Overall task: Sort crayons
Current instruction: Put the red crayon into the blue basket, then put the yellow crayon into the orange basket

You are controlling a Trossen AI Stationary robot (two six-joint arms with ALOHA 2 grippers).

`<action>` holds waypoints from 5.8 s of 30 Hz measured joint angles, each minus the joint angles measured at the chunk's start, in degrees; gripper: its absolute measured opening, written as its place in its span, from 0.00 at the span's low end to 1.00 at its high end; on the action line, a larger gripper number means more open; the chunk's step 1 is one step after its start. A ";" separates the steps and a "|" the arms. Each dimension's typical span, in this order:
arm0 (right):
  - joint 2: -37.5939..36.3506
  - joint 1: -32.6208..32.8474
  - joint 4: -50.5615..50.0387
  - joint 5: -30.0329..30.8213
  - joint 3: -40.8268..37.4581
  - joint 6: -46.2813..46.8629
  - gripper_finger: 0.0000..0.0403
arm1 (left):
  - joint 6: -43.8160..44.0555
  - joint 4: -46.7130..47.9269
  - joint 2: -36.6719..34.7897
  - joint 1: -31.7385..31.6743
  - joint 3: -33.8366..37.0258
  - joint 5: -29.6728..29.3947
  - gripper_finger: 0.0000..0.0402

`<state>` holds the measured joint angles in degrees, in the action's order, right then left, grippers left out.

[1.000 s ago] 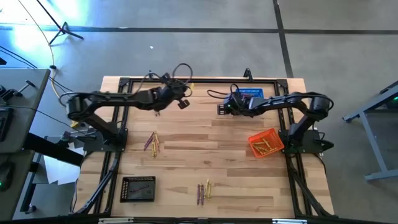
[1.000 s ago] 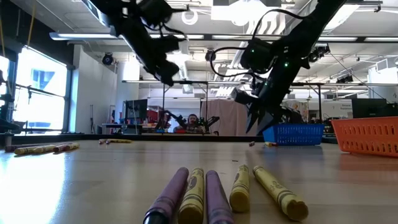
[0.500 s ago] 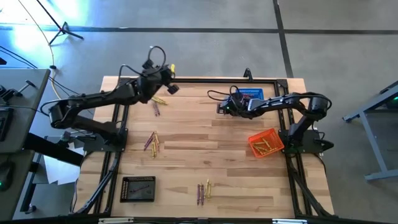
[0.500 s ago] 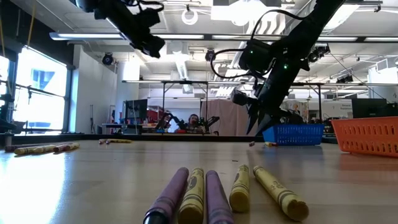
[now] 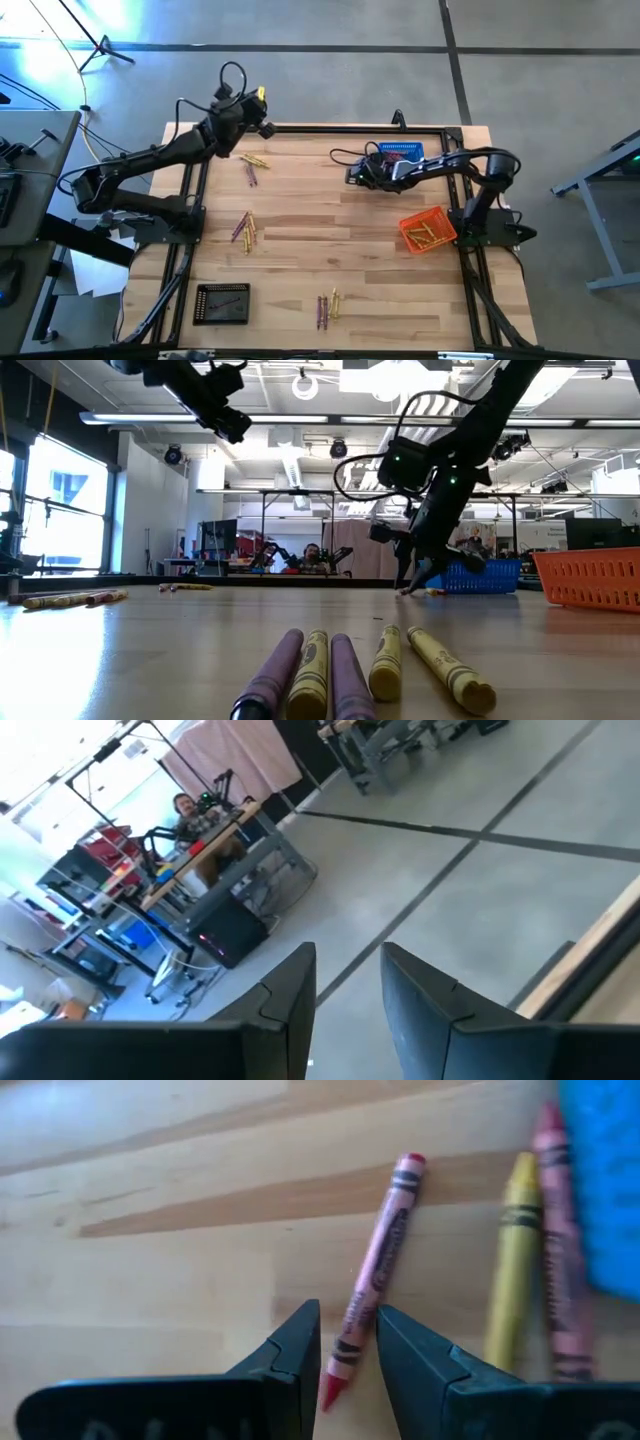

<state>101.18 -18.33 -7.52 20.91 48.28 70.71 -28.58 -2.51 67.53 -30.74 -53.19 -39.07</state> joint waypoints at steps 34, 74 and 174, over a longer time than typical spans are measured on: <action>7.56 1.51 -30.97 -5.60 28.14 -34.13 0.01 | 2.13 3.11 0.02 -4.47 -0.02 1.21 0.25; -32.27 -16.98 -20.58 -6.16 -9.56 -57.77 0.19 | 21.54 3.48 0.06 6.35 -0.04 8.97 0.25; 10.74 -3.80 -38.54 -10.80 20.01 -16.77 0.13 | 12.49 2.70 11.43 -5.35 -0.04 15.93 0.25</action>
<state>111.92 -22.13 -46.06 10.11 68.29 53.94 -16.10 0.20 78.96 -36.10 -53.23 -23.15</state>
